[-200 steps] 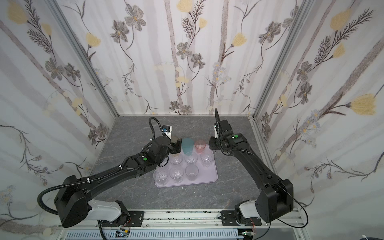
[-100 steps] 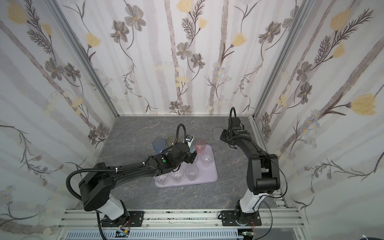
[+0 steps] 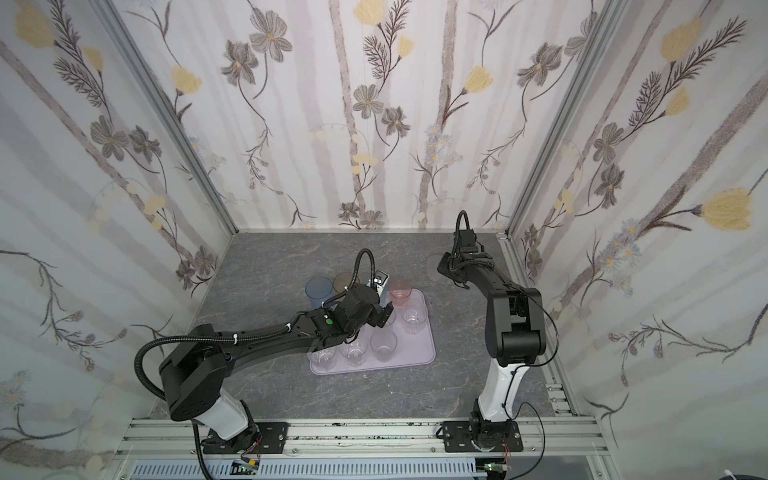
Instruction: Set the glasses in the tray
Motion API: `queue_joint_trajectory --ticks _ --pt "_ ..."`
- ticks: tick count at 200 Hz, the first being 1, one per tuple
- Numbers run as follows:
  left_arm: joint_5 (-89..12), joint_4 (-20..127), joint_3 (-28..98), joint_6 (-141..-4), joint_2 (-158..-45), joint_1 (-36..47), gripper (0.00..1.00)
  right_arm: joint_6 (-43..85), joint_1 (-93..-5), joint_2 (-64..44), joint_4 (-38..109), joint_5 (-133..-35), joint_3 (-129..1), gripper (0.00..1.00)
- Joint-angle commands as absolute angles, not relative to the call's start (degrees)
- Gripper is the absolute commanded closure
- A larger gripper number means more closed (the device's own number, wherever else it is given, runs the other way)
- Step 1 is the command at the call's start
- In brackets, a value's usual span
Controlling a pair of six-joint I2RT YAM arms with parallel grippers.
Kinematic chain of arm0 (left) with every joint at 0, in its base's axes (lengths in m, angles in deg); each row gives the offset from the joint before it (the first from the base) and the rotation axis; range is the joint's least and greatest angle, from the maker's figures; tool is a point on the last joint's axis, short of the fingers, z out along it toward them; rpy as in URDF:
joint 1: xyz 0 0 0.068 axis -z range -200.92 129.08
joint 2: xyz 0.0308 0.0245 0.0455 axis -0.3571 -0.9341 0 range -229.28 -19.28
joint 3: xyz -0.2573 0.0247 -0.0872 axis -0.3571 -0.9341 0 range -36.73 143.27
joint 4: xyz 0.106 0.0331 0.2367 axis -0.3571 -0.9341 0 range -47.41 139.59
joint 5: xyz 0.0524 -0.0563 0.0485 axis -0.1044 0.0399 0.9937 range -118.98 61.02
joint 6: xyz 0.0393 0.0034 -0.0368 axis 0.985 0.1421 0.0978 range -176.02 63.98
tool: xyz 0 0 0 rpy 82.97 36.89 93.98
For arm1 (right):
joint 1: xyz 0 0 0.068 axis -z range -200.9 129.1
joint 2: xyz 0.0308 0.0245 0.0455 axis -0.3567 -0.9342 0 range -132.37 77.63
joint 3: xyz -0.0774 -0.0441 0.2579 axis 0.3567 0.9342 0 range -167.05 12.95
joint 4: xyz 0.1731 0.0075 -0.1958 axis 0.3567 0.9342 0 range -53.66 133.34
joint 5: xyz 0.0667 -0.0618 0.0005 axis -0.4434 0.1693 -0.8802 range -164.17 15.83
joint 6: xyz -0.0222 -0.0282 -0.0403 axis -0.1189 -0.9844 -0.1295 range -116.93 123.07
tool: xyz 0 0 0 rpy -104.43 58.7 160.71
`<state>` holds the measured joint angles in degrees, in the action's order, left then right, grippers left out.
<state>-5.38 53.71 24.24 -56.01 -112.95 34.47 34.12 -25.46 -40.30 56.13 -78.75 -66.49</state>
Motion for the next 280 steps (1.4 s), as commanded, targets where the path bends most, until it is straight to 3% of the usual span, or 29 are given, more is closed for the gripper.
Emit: queue_joint_trajectory --ticks 1,66,98,154,215,280 --pt "-3.51 55.22 24.00 -55.43 -112.07 34.45 0.07 34.66 -25.39 -42.08 54.51 -78.61 -68.30 0.61" --pt "-1.18 55.46 23.05 -55.51 -110.41 34.45 0.06 33.25 -25.50 -42.81 55.30 -77.46 -68.48 0.88" --pt "1.38 55.65 22.27 -53.89 -107.92 33.86 0.06 31.92 -25.65 -40.13 55.95 -75.30 -66.82 0.95" --pt "1.63 55.92 19.67 -53.91 -100.91 30.74 0.06 29.21 -26.59 -28.00 59.53 -72.09 -61.15 0.98" --pt "2.10 55.92 14.16 -55.28 -91.59 25.47 0.05 26.25 -27.64 -7.67 73.37 -69.15 -52.37 0.98" --pt "0.70 55.83 7.89 -59.13 -83.36 20.21 0.05 31.02 -34.99 4.96 85.51 -68.02 -45.02 0.98"
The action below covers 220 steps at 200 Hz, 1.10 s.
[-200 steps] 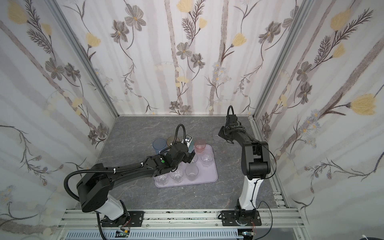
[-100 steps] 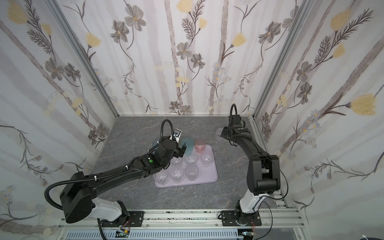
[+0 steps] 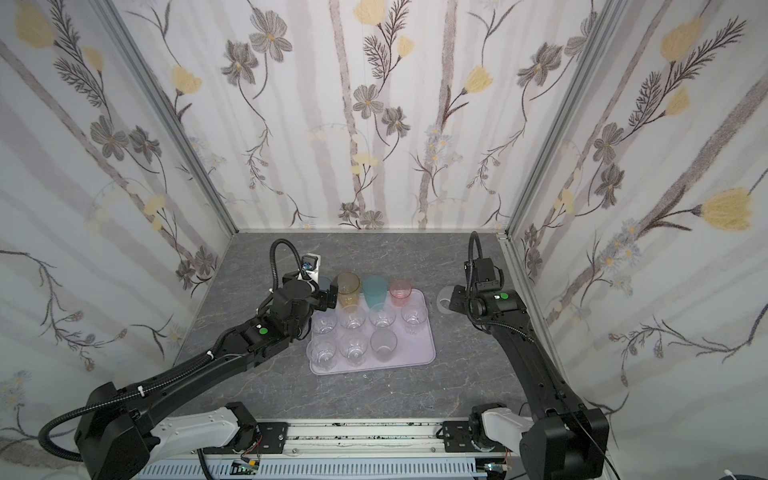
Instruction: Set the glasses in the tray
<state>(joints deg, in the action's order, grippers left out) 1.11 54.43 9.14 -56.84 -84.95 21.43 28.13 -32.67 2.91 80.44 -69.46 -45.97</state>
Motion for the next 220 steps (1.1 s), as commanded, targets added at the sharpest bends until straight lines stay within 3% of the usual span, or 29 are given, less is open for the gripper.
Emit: queue_joint_trajectory --ticks 1,71,143,220 --pt "0.63 55.83 7.82 -59.16 -83.27 20.21 0.05 31.10 -35.06 5.04 85.67 -68.02 -45.00 0.98" --pt "-1.24 55.83 6.25 -61.96 -82.54 18.09 0.05 36.61 -46.23 8.47 92.91 -66.52 -41.16 0.99" --pt "-1.68 55.83 4.42 -64.06 -81.61 18.01 0.05 41.04 -57.43 4.12 89.21 -67.80 -39.59 0.99" --pt "-1.03 55.78 2.68 -64.46 -80.75 17.77 0.05 38.66 -58.00 -3.41 81.15 -64.99 -38.29 0.98"
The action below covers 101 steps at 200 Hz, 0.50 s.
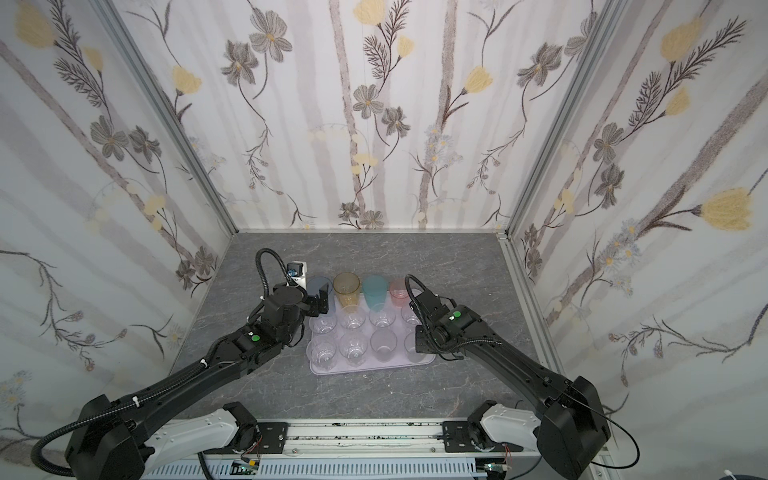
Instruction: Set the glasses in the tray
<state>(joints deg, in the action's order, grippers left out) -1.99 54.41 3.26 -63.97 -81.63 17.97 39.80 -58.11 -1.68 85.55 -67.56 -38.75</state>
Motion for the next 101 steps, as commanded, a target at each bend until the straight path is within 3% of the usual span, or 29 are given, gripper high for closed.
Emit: queue_joint_trajectory --ticks 1,47,101 --pt "-1.07 55.76 2.66 -64.46 -80.69 17.72 0.05 38.57 -57.99 -3.50 81.12 -65.01 -38.29 0.98" --pt "-0.85 55.74 1.67 -64.64 -79.22 17.55 0.05 36.37 -56.48 -5.25 78.85 -64.52 -38.37 0.91" --pt "-0.58 55.67 1.40 -64.75 -78.78 17.31 0.05 35.02 -55.11 -6.12 75.96 -66.39 -36.18 0.90"
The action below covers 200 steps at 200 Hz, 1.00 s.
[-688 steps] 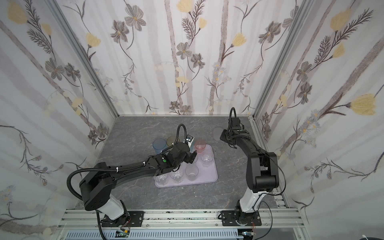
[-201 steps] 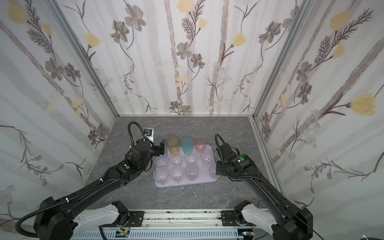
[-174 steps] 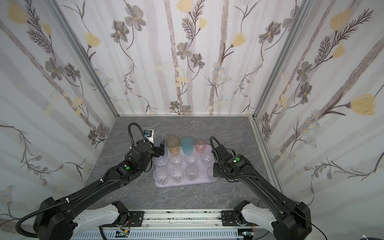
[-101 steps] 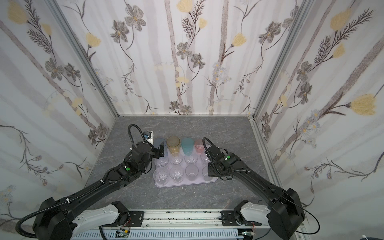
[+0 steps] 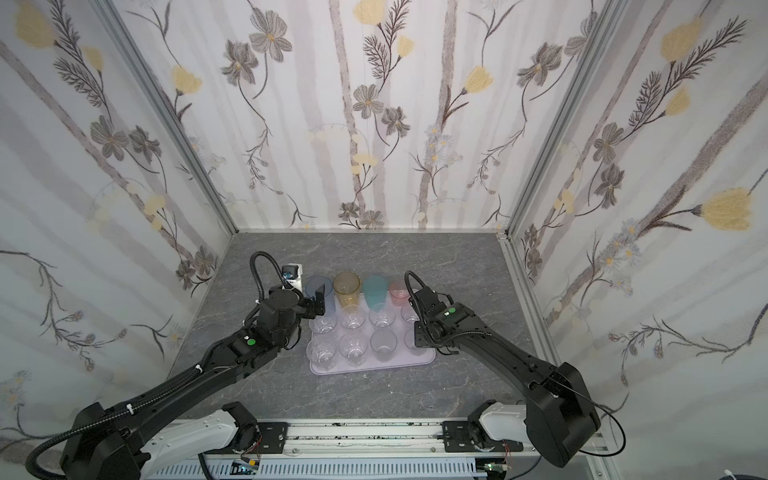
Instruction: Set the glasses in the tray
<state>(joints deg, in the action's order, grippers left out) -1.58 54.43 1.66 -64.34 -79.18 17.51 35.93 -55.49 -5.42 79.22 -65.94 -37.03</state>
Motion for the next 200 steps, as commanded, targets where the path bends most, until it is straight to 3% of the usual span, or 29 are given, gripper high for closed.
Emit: queue_joint_trajectory --ticks 1,27,60,85,116,132,135,138,160,176,200 --pt "-0.49 55.66 1.32 -64.74 -78.78 17.31 0.05 35.04 -55.14 -6.08 75.88 -66.41 -36.18 0.90" --pt "0.00 55.40 1.11 -64.62 -78.30 17.08 0.05 34.87 -55.00 -4.97 75.99 -67.44 -36.34 0.85" --pt "0.21 53.94 1.23 -64.55 -76.76 15.80 0.05 33.53 -51.64 -2.01 78.57 -69.49 -38.93 0.70" --pt "-2.20 52.32 2.07 -65.69 -73.62 13.10 0.05 30.45 -45.46 1.11 81.35 -72.22 -46.90 0.64" --pt "-7.45 52.49 1.99 -68.70 -68.50 5.64 0.05 27.85 -36.83 4.04 77.18 -67.63 -56.47 0.51" --pt "-4.90 54.17 0.79 -69.14 -67.65 1.39 0.03 29.27 -33.88 7.10 67.42 -60.27 -54.50 0.23" --pt "-3.59 55.06 0.23 -68.98 -67.79 0.69 0.03 29.76 -33.46 7.84 64.52 -57.86 -53.09 0.07" --pt "-2.14 56.25 -0.46 -68.74 -67.97 0.01 0.03 30.21 -33.00 8.69 61.15 -55.89 -51.11 0.01" --pt "4.47 74.02 -8.08 -61.30 -71.03 -3.40 0.03 31.49 -31.03 13.37 25.90 -47.08 -31.25 0.01" --pt "8.74 81.18 -9.30 -62.26 -75.02 -5.13 0.03 26.50 -30.13 13.37 2.66 -46.77 -19.97 0.00" --pt "17.18 88.22 -11.66 -65.32 -80.47 -8.14 0.03 17.68 -28.30 5.52 -3.93 -40.25 -19.48 0.00"
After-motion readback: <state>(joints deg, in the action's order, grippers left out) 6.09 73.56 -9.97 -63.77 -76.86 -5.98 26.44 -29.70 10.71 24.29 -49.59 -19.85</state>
